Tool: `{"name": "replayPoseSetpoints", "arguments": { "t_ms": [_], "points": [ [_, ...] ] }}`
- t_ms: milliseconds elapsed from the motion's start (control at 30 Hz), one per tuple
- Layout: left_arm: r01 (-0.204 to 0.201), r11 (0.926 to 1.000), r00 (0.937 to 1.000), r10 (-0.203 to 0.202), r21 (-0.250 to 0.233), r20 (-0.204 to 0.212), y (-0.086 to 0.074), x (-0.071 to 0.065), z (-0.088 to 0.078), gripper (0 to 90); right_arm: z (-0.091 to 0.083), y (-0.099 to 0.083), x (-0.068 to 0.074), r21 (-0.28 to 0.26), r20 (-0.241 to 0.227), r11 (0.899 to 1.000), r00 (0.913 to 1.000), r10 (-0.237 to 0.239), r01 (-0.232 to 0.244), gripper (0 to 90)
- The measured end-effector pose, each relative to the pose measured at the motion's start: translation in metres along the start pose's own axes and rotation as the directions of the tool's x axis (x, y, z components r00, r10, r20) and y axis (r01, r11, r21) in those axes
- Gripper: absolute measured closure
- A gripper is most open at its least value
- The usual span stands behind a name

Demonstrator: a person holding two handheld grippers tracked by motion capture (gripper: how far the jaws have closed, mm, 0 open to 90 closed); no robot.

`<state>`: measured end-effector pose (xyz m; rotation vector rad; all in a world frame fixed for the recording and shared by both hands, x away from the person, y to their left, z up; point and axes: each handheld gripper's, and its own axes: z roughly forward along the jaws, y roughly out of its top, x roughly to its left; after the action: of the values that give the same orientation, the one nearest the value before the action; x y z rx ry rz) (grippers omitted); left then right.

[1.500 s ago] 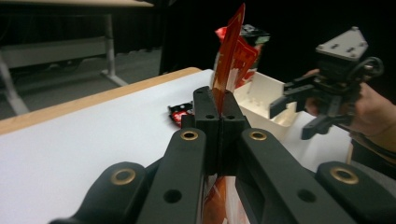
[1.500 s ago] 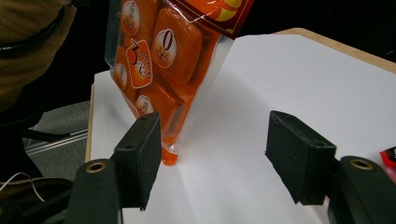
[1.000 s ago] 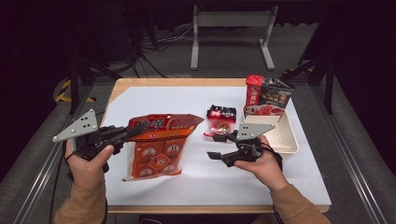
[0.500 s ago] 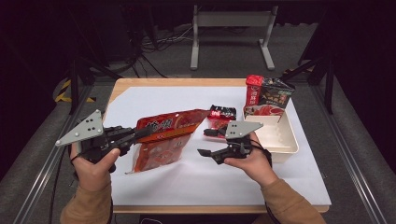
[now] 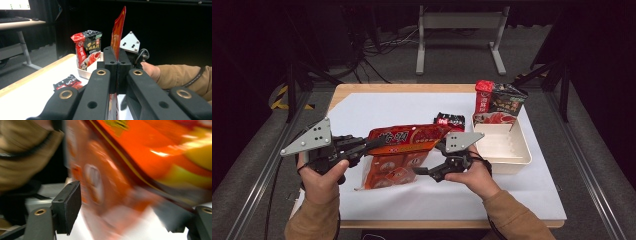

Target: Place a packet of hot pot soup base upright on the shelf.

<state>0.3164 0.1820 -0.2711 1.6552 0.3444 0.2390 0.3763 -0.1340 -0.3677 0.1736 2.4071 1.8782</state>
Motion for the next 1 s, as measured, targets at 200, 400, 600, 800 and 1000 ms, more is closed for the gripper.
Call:
{"name": "replayPoseSetpoints", "arguments": {
  "t_ms": [200,400,600,800,1000],
  "points": [
    [0.003,1.0,1.0,-0.003,-0.001,0.009,-0.001,0.0,0.002,90.0,0.009,-0.003,-0.001,-0.007,-0.022,0.999,0.999,0.04,-0.04,27.2],
    [0.012,0.9999,0.9999,-0.012,-0.002,0.011,-0.003,0.002,0.004,90.0,0.01,-0.004,0.0,-0.002,-0.08,0.995,0.9916,0.102,-0.103,48.1],
    [0.003,1.0,1.0,-0.003,0.003,0.006,-0.002,0.001,0.004,90.0,0.01,0.003,0.005,0.045,-0.074,0.998,0.9966,0.037,-0.034,68.7],
    [0.016,0.9998,0.9999,-0.016,-0.011,0.002,-0.004,0.005,0.001,90.0,0.007,0.012,0.008,0.074,-0.07,0.997,0.9976,0.004,0.001,70.2],
    [0.028,0.9995,0.9996,-0.028,-0.01,0.006,-0.005,0.009,0.001,90.0,0.005,0.014,0.008,0.085,-0.05,0.996,0.9987,-0.009,0.013,70.3]
  ]
}}
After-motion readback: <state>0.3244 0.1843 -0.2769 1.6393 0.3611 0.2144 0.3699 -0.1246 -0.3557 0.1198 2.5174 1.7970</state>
